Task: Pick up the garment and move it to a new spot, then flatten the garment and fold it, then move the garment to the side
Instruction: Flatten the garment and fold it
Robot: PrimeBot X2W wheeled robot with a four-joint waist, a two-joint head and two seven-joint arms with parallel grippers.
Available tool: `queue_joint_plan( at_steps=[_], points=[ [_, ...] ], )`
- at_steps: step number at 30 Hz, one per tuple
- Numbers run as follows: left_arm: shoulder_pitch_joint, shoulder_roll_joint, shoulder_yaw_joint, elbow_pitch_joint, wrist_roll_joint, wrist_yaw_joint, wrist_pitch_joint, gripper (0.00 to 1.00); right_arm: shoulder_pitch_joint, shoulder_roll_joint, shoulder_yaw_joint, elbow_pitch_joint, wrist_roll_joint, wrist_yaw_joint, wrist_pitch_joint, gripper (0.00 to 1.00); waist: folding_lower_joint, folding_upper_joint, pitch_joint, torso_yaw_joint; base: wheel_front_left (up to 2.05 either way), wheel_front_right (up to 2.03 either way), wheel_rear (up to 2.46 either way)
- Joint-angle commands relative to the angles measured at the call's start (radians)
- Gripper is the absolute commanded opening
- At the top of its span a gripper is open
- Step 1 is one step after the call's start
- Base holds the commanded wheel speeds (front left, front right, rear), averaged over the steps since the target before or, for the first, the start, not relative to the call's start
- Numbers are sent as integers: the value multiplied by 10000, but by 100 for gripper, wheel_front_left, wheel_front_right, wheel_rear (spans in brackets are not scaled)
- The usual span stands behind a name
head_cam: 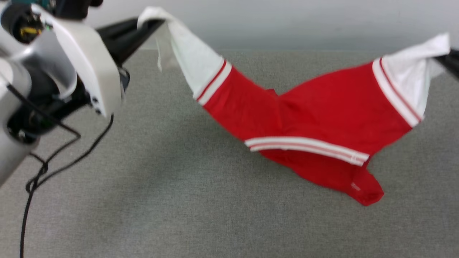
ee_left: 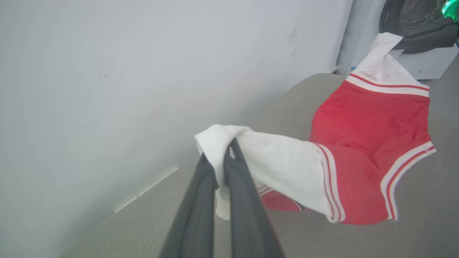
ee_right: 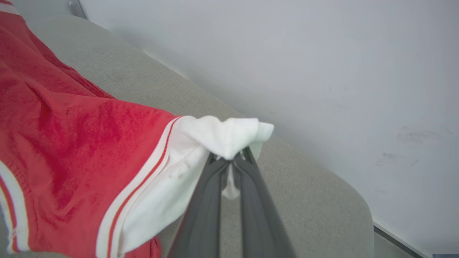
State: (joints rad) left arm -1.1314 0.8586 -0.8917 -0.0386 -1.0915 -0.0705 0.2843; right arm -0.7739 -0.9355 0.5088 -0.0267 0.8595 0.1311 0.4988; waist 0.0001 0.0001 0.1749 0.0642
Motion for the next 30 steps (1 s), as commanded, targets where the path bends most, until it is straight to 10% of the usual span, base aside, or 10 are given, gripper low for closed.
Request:
queue_joint_plan(
  at_steps=[1, 14, 30],
  points=[
    [-343, -121, 107, 106, 112, -56, 18, 0, -386, 120, -140, 28, -139, -7, 77, 0, -1, -1, 372, -28, 0, 0, 0],
    [-4589, -1971, 982, 2923, 1264, -255, -435, 0, -5530, 1571, -414, 1738, -1867, -7, 593, 0, -1, -1, 2431, -108, 0, 0, 0],
    [-6453, -2674, 1320, 5887, 1345, -571, -1930, 0, -8967, 2958, 833, 4810, -2964, -7, -1241, 0, -1, -1, 3535, -18, 0, 0, 0]
  ],
)
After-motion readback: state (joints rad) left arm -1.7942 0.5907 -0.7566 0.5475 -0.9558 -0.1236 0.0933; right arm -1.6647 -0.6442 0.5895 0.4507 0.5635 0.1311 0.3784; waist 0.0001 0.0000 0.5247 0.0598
